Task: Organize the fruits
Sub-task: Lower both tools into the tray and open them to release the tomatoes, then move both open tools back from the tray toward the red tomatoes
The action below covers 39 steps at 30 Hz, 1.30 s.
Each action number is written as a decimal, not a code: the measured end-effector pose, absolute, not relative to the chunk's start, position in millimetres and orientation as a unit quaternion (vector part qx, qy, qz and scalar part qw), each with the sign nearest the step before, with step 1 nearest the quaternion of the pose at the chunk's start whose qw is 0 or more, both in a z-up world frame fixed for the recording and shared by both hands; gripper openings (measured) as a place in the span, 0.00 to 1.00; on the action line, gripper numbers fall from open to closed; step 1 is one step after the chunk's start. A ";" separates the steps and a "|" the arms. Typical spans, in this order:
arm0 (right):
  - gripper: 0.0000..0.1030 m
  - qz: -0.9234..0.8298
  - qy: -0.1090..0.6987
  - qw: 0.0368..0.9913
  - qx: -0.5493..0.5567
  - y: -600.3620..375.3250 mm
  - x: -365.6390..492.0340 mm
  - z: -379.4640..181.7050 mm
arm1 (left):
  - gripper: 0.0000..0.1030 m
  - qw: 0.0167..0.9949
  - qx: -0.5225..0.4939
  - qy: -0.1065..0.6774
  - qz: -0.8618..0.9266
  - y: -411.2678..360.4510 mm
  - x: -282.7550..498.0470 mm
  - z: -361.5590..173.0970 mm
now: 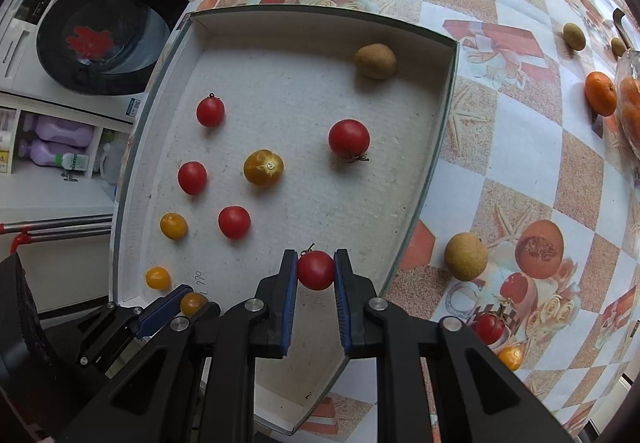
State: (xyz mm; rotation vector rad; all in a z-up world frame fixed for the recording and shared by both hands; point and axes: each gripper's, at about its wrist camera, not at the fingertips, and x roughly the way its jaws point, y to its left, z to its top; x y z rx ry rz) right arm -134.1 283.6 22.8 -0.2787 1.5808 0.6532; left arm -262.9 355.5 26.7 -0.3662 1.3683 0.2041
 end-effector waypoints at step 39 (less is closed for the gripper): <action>0.78 0.195 0.687 0.700 -0.002 150.7 -119.4 58.7 | 0.69 0.779 -0.056 0.622 0.048 296.5 -217.7 70.4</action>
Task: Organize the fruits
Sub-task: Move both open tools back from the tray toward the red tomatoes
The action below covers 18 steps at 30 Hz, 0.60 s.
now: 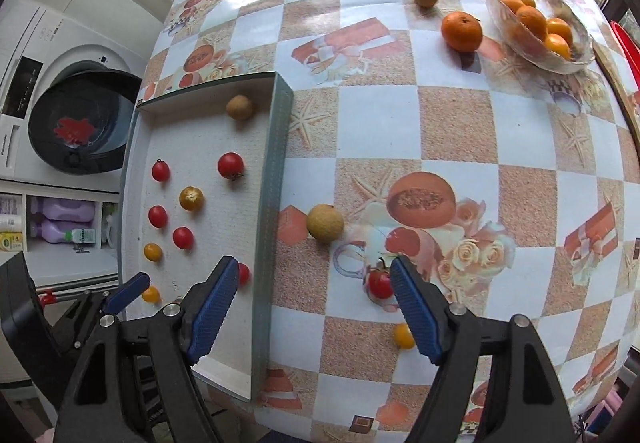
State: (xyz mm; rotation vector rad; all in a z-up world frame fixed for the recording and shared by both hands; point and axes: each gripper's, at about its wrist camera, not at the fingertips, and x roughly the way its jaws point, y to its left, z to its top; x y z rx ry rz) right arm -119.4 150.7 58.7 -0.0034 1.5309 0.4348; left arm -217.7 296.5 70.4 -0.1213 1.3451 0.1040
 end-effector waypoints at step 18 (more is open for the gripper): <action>0.78 0.093 0.726 0.682 0.013 21.5 -183.3 32.5 | 0.69 0.765 -0.043 0.640 -0.052 209.6 -169.7 60.5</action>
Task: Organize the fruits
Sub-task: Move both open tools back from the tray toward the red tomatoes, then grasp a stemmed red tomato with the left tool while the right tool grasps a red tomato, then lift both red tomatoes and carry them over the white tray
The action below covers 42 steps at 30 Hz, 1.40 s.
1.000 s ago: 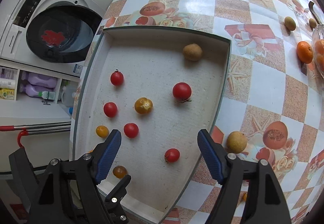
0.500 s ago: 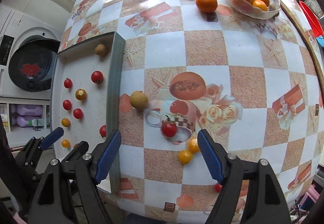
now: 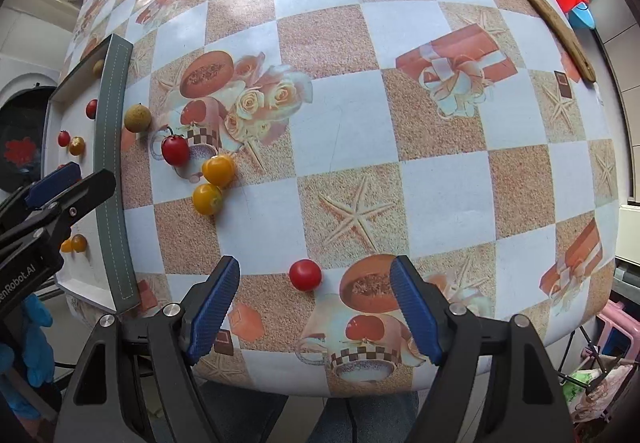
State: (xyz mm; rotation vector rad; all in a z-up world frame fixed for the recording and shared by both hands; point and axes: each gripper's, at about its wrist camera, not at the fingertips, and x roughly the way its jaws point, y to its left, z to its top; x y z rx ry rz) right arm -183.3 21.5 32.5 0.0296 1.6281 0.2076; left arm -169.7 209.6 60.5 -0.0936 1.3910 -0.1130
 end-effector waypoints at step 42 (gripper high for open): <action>0.21 0.125 0.722 0.680 0.003 53.1 -182.7 0.1 | 0.22 0.744 -0.079 0.662 -0.034 186.0 -148.2 27.0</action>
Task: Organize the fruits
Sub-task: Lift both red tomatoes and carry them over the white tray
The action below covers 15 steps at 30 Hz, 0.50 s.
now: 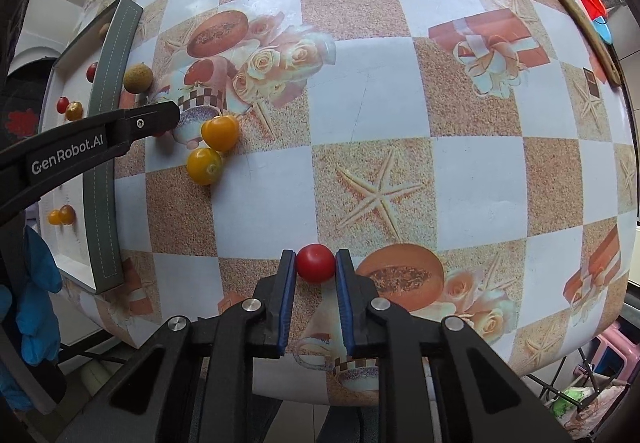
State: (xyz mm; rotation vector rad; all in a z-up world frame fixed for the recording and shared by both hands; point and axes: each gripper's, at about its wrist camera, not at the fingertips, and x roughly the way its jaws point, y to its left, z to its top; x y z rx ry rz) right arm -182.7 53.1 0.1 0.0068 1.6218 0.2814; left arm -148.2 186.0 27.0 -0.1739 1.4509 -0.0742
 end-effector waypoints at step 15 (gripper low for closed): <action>0.21 0.123 0.715 0.688 0.029 42.2 -170.7 23.7 | 0.22 0.761 -0.079 0.642 -0.049 209.3 -170.5 59.2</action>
